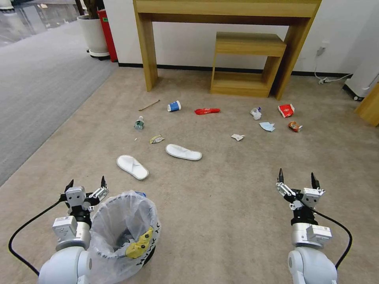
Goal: Pick up the trash bin and place the garbage on the floor into it.
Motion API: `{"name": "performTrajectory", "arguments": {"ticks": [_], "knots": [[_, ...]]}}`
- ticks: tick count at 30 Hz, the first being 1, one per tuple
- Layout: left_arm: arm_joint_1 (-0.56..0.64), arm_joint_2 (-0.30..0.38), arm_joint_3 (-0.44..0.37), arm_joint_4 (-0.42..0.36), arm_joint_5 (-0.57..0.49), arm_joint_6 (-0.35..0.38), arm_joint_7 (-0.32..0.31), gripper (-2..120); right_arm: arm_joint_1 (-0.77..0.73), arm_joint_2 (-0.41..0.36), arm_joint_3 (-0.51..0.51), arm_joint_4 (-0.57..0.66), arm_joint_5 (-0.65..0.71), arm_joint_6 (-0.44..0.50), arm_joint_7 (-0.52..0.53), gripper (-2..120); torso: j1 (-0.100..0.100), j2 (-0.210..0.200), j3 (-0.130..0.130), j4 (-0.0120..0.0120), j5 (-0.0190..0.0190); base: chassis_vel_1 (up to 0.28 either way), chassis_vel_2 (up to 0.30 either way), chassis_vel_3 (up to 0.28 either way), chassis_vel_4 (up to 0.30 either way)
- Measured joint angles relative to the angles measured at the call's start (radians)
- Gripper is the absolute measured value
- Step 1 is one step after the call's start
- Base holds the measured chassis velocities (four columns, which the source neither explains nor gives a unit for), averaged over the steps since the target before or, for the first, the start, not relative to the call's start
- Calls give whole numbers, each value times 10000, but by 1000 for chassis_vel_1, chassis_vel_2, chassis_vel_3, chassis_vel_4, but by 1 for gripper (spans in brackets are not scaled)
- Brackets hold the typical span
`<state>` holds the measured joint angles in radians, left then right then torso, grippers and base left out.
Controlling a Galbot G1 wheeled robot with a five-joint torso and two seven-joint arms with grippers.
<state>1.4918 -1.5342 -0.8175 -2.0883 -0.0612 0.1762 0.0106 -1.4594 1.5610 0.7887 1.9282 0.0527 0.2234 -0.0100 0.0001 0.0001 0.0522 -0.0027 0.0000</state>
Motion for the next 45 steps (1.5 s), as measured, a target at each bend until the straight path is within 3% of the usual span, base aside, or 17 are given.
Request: {"name": "performTrajectory", "arguments": {"ticks": [28,45], "knots": [[70,116,-37,136,168,-269,-345,100,-210,-268,8,73,161,79,277,100,-1,0,0,-1,-1,18,13,-16,-14],[350,522,0,-635,-385,859,-452,100,-162,-477,-120,87,104,-66,321,100,-1,0,0,0,0,0,0,0,0]]}}
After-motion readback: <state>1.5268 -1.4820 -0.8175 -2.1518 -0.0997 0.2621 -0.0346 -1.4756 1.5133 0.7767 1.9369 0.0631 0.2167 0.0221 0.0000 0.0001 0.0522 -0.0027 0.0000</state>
